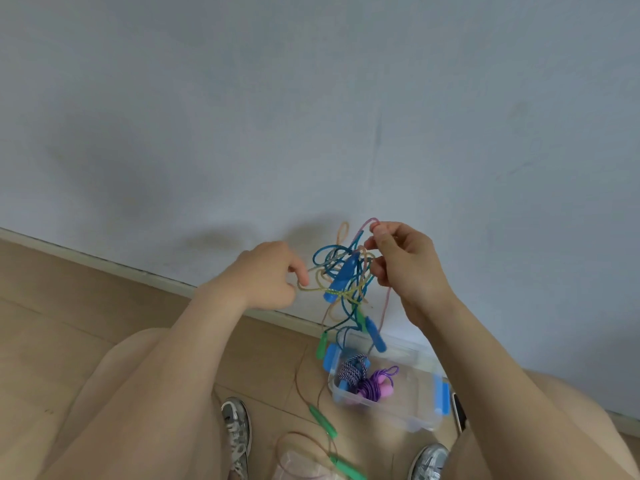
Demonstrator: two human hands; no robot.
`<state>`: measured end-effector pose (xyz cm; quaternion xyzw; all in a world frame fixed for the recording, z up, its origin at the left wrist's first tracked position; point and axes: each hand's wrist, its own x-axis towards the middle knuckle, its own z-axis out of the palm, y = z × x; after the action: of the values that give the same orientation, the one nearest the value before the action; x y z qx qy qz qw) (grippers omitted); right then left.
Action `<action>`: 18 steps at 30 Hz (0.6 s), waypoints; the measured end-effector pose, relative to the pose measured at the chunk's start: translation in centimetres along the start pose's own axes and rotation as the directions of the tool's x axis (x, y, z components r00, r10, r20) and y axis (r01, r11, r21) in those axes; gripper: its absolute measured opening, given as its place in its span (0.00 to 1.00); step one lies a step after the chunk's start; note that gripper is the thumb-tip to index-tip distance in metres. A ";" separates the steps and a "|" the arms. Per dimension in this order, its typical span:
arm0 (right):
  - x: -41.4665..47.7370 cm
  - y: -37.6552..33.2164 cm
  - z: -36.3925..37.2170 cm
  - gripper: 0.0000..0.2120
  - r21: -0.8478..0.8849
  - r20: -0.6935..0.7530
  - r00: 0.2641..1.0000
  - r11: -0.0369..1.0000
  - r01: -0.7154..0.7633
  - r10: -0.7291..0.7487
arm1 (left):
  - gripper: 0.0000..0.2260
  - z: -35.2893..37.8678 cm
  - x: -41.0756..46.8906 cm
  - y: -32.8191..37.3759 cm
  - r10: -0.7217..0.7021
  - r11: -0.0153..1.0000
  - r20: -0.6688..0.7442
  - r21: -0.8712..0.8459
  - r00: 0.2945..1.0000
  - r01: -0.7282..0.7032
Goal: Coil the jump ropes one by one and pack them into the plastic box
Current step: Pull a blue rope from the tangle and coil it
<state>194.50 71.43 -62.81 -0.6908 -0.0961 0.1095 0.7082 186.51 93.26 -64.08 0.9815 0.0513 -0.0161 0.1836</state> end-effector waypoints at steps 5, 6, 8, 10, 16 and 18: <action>-0.6 0.2 0.9 0.09 -0.100 0.053 0.994 0.989 0.105 -0.100 | 0.06 0.0 0.3 2.5 0.026 0.967 -0.238 -0.241 0.971 -0.085; -0.7 0.2 1.0 0.09 -0.117 0.063 0.991 0.985 0.124 -0.118 | 0.05 -0.1 0.1 3.1 0.048 0.948 -0.242 -0.295 0.969 -0.120; -0.9 0.2 1.1 0.09 -0.141 0.081 0.987 0.978 0.153 -0.142 | 0.06 0.1 -0.2 3.7 0.080 0.924 -0.198 -0.353 0.977 -0.147; -1.0 0.3 1.3 0.10 -0.156 0.093 0.984 0.974 0.166 -0.153 | 0.08 0.5 -0.2 3.9 0.084 0.910 -0.179 -0.388 0.980 -0.149; -1.2 0.0 1.1 0.10 -0.083 0.044 0.993 0.990 0.112 -0.109 | 0.15 0.3 -0.1 3.9 0.141 0.843 -0.202 -0.488 0.969 -0.225; -1.1 -0.1 1.0 0.10 -0.068 0.034 0.996 0.994 0.086 -0.084 | 0.12 0.0 -0.2 3.9 0.157 0.838 -0.220 -0.486 0.963 -0.248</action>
<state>193.13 72.08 -62.70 -0.7087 -0.1399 0.0866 0.6860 186.76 89.60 -62.70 0.8955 -0.0352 0.1020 0.4318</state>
